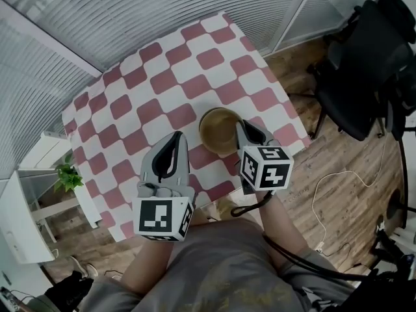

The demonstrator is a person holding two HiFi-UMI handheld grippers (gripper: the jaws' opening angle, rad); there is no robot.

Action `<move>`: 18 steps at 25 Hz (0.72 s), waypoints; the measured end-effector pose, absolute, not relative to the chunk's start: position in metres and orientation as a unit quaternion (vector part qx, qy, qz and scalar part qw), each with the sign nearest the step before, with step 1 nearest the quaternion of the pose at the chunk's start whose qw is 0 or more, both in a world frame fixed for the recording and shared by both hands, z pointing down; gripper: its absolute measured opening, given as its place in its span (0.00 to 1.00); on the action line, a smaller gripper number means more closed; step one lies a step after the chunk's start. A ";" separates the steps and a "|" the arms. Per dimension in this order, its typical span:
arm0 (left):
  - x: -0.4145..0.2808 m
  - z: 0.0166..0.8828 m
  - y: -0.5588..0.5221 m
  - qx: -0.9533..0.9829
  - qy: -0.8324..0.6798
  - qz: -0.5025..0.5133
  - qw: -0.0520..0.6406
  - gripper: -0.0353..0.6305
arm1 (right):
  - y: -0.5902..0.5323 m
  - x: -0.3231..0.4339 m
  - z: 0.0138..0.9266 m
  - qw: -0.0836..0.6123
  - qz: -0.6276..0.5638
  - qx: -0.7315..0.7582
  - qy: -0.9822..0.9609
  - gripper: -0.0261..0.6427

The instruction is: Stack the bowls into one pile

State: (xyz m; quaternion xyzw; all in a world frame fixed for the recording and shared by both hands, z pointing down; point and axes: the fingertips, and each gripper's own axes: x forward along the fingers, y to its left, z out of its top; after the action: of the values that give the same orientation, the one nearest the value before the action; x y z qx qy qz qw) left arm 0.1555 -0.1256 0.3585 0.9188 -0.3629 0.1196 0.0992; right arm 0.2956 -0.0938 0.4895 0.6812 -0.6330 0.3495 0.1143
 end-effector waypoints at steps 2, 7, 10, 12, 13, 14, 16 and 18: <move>0.156 0.363 -0.129 0.918 -0.364 0.122 0.102 0.05 | -0.097 0.296 0.493 0.120 0.349 0.680 -0.634 0.11; 0.160 0.370 -0.137 0.916 -0.364 0.130 0.111 0.05 | -0.103 0.294 0.504 0.142 0.344 0.678 -0.634 0.13; 0.162 0.376 -0.141 0.915 -0.362 0.135 0.116 0.05 | -0.105 0.294 0.507 0.150 0.338 0.679 -0.634 0.13; 0.164 0.379 -0.142 0.915 -0.361 0.138 0.119 0.05 | -0.107 0.294 0.507 0.151 0.332 0.680 -0.636 0.12; 0.164 0.381 -0.142 0.915 -0.360 0.139 0.120 0.05 | -0.108 0.294 0.507 0.151 0.329 0.680 -0.638 0.12; 0.165 0.383 -0.142 0.915 -0.359 0.139 0.121 0.05 | -0.108 0.294 0.506 0.152 0.326 0.679 -0.640 0.13; 0.165 0.386 -0.142 0.915 -0.358 0.138 0.121 0.05 | -0.108 0.293 0.506 0.152 0.322 0.679 -0.643 0.14; 0.165 0.386 -0.144 0.915 -0.358 0.139 0.122 0.05 | -0.109 0.292 0.505 0.154 0.317 0.678 -0.645 0.16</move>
State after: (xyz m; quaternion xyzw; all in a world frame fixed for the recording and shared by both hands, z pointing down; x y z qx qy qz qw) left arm 0.1651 -0.1436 0.3862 0.9153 -0.3577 0.1386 0.1223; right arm 0.2922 -0.1085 0.5050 0.6783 -0.6445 0.3175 0.1540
